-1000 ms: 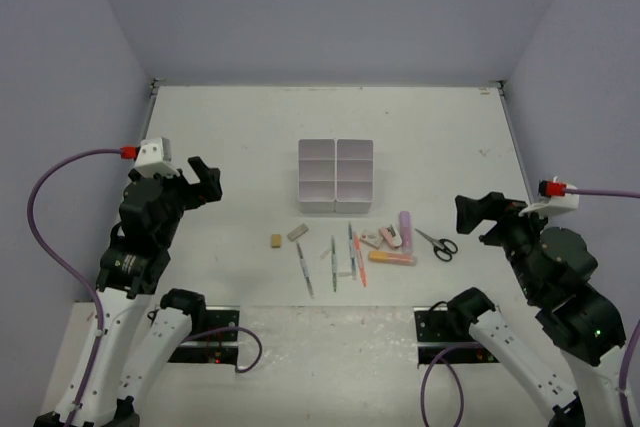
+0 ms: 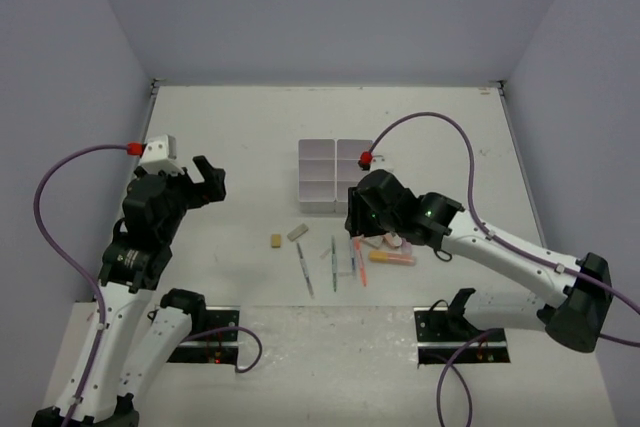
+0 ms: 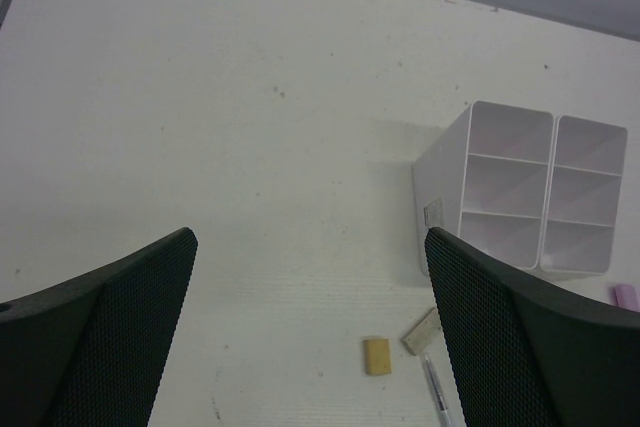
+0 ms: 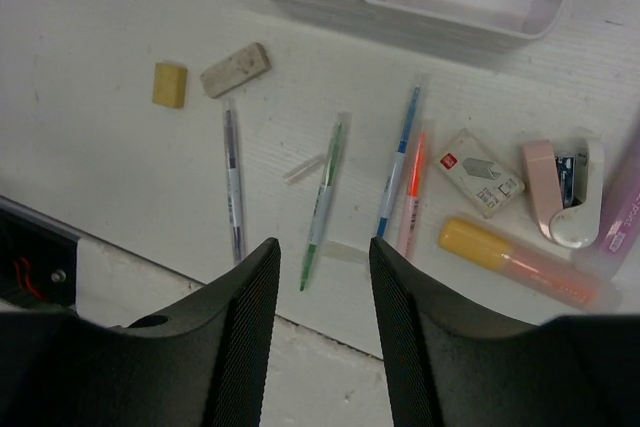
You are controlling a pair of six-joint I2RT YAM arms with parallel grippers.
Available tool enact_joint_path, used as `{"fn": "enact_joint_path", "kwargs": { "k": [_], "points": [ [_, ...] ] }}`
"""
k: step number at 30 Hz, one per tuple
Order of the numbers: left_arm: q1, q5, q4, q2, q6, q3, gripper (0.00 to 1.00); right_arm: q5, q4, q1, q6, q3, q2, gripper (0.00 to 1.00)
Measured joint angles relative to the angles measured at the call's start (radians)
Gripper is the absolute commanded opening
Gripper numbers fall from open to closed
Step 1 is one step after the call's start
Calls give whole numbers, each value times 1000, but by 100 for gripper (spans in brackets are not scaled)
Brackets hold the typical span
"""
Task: Sort the stationery into containers
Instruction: Pick up the pen cap from the center of the board.
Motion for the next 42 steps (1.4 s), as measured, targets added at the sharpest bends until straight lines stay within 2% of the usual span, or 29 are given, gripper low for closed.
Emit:
{"fn": "enact_joint_path", "kwargs": {
  "k": [2,13,33,37,42],
  "points": [
    [0,7,2,1,0,0,100,-3,10,3,8,-19,19,40],
    [0,18,2,-6,0,0,100,-8,56,7,16,-82,114,40],
    [-16,78,16,3,15,0,100,-6,14,8,-70,-87,110,40],
    [-94,124,39,66,36,1,100,-7,5,8,-78,-93,62,40],
    [-293,125,13,251,44,36,99,-5,-31,8,-78,-114,-78,40]
  ]
}}
